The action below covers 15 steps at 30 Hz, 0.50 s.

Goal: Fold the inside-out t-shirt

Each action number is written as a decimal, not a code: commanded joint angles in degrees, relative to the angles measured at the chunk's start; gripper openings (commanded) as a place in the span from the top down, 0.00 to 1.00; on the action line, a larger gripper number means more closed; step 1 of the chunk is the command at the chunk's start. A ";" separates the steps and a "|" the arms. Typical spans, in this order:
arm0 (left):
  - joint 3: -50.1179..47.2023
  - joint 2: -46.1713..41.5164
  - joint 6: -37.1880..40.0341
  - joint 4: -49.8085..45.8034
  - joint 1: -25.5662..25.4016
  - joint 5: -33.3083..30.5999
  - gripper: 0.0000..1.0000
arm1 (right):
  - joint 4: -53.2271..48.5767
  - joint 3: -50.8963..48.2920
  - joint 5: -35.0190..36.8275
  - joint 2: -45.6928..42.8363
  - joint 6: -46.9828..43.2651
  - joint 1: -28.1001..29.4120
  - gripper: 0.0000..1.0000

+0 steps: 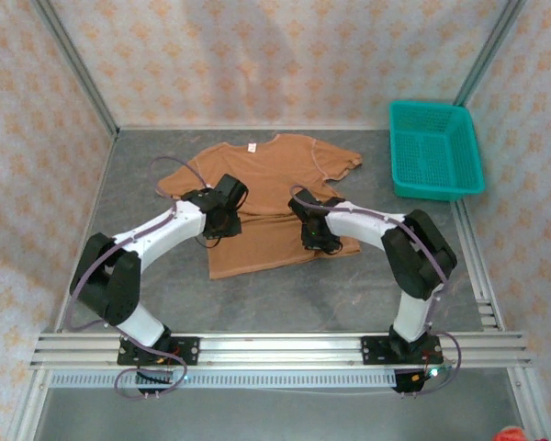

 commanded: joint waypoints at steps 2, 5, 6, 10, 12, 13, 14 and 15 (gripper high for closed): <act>-0.40 -2.28 0.76 -2.13 0.37 -2.08 0.75 | 0.06 0.12 0.14 0.13 1.11 0.18 0.85; -1.14 -3.74 2.32 -0.98 0.34 -1.01 0.76 | -1.77 0.93 0.87 -0.80 1.23 0.19 1.00; -1.82 -4.68 3.43 0.32 0.33 0.12 0.76 | -2.74 1.44 1.07 -1.51 1.13 0.19 1.00; -2.83 -7.27 10.46 5.25 -1.68 4.99 0.72 | -6.97 4.13 2.02 -4.68 0.87 0.19 1.00; -2.51 -7.57 14.77 6.72 -4.79 4.25 0.68 | -8.27 5.48 1.88 -6.74 0.79 0.19 1.00; -2.43 -7.51 16.63 7.61 -6.17 3.79 0.67 | -8.48 5.88 1.55 -7.63 0.76 0.17 1.00; -2.59 -7.49 18.78 8.68 -7.95 2.87 0.66 | -8.73 6.37 1.16 -8.34 0.79 0.19 1.00; -3.13 -7.55 21.32 10.22 -9.90 2.43 0.64 | -8.92 6.82 0.77 -9.19 0.77 0.19 1.00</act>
